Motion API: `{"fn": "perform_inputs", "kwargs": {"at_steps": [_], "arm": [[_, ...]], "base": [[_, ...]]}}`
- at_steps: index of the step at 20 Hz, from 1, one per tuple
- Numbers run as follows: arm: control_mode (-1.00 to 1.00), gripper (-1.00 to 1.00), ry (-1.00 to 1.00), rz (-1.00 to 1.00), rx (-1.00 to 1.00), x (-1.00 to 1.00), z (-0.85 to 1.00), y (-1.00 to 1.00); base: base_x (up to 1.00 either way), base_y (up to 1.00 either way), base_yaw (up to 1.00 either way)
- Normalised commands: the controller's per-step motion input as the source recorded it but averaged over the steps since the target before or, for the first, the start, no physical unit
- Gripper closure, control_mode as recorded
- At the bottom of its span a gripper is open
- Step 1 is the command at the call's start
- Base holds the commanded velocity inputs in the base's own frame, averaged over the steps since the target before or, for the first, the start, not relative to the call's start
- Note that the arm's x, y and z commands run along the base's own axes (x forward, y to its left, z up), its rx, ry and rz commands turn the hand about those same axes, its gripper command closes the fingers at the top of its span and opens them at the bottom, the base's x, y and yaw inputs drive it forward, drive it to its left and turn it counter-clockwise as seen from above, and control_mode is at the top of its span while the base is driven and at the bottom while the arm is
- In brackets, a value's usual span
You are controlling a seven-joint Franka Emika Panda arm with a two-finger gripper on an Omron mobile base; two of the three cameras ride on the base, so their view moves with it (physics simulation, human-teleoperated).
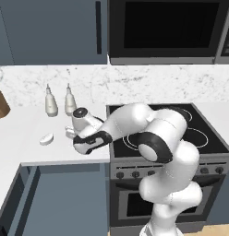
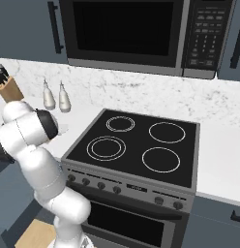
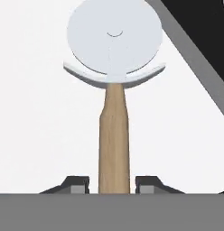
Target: Pick the pizza cutter from the drawer and place it on the counter.
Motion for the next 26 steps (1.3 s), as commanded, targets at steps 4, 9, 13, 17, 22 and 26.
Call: {"fn": "perform_inputs", "kwargs": {"at_steps": [4,9,13,17,22,26], "arm": [[-1.00,-1.00,0.00,-0.06,0.00,-0.63,0.68,-0.16],[-1.00,-1.00,-0.09,-0.05,0.00,-1.00,0.86,-0.77],[-1.00,-1.00,-0.26,-0.02,0.08,-1.00,0.67,-1.00],[-1.00,-1.00,-0.31,0.00,0.19,-0.99,0.37,-1.00],[-1.00,-1.00,-0.26,-0.02,0.28,-0.83,0.60,-1.00],[-1.00,-1.00,-0.37,-0.04,0.47,-0.39,0.96,-0.93]], "base": [[0.00,0.00,0.00],[0.00,0.00,0.00],[0.00,0.00,0.00],[0.00,0.00,0.00],[0.00,0.00,0.00],[0.00,0.00,0.00]]}}
